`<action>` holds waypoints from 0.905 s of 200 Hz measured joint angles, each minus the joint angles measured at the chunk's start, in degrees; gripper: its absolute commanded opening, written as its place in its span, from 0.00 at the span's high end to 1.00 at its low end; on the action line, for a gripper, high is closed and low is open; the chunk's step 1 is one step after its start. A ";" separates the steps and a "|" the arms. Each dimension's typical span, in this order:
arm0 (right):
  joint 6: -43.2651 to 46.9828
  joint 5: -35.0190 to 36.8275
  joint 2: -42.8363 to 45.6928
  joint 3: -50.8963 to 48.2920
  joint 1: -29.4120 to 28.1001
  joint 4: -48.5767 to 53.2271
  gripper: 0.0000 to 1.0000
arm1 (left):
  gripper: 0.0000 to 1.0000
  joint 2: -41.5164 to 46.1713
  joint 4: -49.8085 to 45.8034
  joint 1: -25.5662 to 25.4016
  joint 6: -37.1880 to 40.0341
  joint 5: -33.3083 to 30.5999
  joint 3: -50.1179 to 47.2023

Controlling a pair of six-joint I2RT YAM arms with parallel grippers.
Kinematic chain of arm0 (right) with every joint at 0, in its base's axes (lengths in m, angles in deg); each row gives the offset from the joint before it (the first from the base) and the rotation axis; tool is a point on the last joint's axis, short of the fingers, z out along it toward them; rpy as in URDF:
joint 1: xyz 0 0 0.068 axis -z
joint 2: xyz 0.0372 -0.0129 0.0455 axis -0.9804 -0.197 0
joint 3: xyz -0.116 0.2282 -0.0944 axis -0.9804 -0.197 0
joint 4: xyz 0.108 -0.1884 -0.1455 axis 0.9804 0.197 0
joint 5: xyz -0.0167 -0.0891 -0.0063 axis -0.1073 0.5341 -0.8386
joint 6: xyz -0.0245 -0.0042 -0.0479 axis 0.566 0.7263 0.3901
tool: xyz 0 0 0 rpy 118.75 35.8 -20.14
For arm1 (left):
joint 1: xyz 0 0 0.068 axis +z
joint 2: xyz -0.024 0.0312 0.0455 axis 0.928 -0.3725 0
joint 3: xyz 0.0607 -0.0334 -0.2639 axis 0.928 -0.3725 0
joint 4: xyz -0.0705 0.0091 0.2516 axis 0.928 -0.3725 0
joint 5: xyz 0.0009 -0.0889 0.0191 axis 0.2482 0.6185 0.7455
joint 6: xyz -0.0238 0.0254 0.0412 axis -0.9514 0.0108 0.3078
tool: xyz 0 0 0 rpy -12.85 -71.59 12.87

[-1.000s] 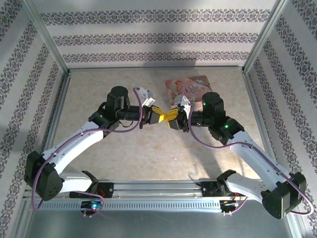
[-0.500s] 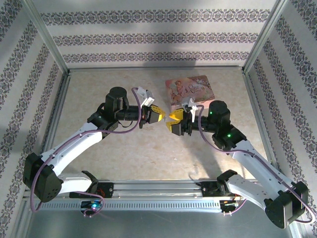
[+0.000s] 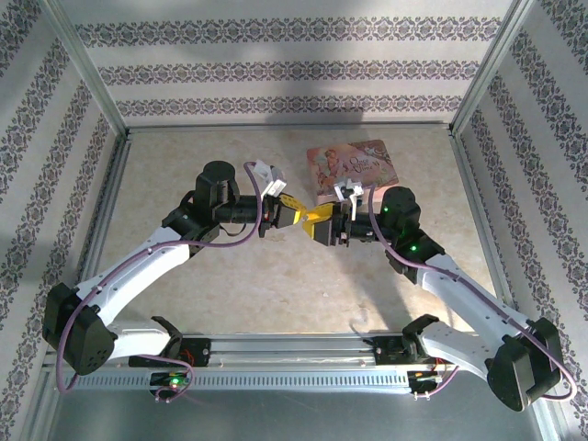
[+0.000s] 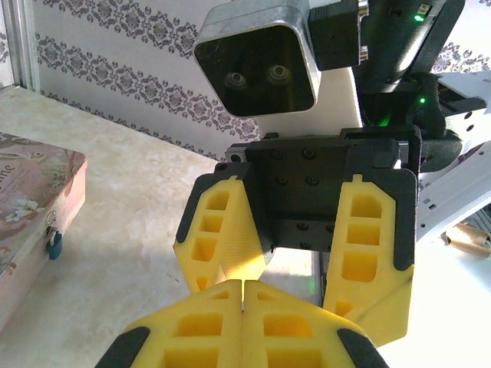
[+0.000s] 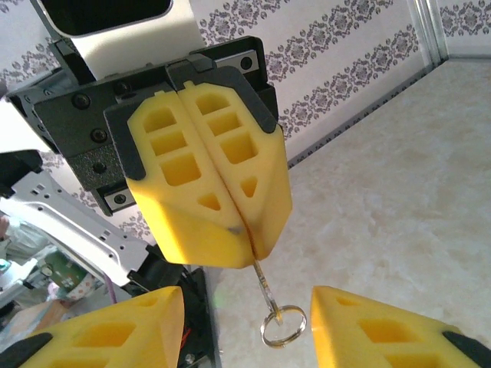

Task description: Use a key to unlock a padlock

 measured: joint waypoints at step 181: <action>-1.20 -0.85 -1.51 -0.59 0.00 -1.29 0.82 | 1.00 0.00 -0.02 0.00 0.02 -0.68 0.00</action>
